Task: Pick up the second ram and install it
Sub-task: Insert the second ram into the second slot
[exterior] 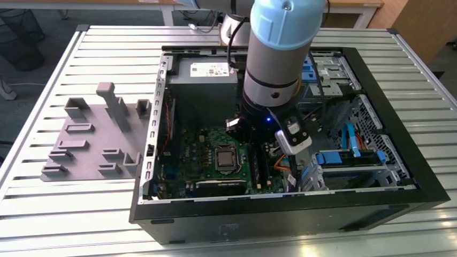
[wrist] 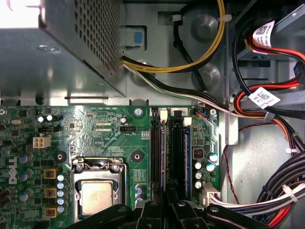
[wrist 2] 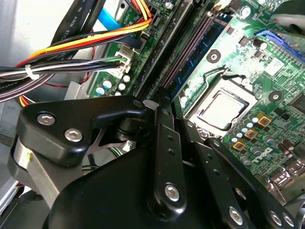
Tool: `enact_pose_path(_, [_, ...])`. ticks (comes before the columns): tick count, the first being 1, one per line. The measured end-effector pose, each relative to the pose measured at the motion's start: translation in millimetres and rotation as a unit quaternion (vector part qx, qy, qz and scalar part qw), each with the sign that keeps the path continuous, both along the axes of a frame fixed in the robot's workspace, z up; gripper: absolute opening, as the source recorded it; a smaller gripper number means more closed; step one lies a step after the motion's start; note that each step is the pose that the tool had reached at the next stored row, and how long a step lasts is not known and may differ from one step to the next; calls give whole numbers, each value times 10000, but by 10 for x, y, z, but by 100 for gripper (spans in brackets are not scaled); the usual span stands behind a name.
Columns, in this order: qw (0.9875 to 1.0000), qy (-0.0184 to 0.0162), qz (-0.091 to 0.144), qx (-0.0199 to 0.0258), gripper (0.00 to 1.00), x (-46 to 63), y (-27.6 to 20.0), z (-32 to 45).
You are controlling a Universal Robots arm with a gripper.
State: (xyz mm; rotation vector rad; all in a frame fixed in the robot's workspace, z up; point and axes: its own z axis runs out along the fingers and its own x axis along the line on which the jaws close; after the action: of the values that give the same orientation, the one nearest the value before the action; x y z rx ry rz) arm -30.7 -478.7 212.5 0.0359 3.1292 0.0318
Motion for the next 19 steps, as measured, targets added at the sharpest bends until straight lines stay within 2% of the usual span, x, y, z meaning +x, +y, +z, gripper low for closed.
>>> enact_pose_path(7, [10000, 26, 30, -41, 14, 1, 10, 25])
enact_pose_path(19, [9999, 37, 102, -37, 14, 14, 10, 8])
